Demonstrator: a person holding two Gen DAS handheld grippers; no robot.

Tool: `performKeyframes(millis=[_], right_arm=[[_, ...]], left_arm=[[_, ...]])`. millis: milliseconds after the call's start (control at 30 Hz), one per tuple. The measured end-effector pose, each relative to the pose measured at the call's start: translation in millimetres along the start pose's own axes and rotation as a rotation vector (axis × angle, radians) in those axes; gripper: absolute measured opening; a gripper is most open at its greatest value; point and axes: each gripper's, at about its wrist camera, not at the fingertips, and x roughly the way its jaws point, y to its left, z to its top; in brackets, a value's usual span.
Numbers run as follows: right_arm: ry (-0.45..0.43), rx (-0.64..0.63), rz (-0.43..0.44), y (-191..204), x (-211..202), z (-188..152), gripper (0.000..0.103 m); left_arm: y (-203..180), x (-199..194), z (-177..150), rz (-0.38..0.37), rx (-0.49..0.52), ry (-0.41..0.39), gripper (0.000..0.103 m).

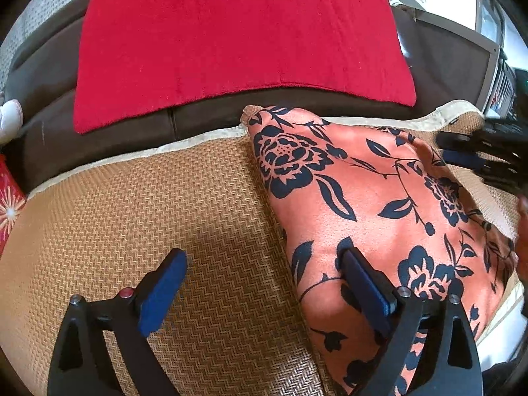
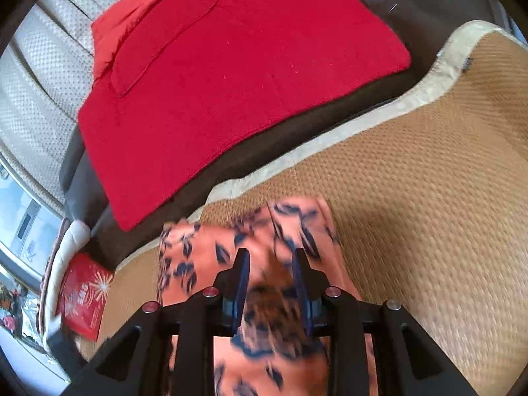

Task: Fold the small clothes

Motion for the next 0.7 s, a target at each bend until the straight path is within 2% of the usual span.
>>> performKeyframes(millis=[33, 100, 133, 367, 467, 600, 700], right_arm=[[0.043, 0.008, -0.014, -0.3, 18.0, 5.8, 0.035], [0.128, 0.026, -0.093, -6.9, 49.5, 8.9, 0.036], [0.128, 0.014, -0.104, -6.9, 54.0, 9.0, 0.037], [0.061, -0.044, -0.143, 15.4, 23.4, -7.1, 0.038], [0.04, -0.072, -0.097, 29.9, 3.9, -29.8, 0.039], [0.048, -0.11, -0.121, 40.1, -12.3, -59.6, 0.039], [0.099, -0.127, -0.14, 35.6, 1.2, -83.0, 0.04]], left_arm=[[-0.5, -0.4, 0.1, 0.002, 0.007, -0.003, 0.097], [-0.9, -0.1, 0.4, -0.001, 0.012, -0.006, 0.097], [-1.0, 0.1, 0.6, 0.0, 0.015, -0.006, 0.098], [-2.9, -0.8, 0.2, 0.017, 0.02, -0.01, 0.098], [-4.9, -2.3, -0.9, 0.028, 0.025, -0.014, 0.098], [-7.4, -7.7, -4.9, 0.038, 0.023, -0.02, 0.098], [-10.1, -10.4, -7.3, 0.048, 0.028, -0.025, 0.098]])
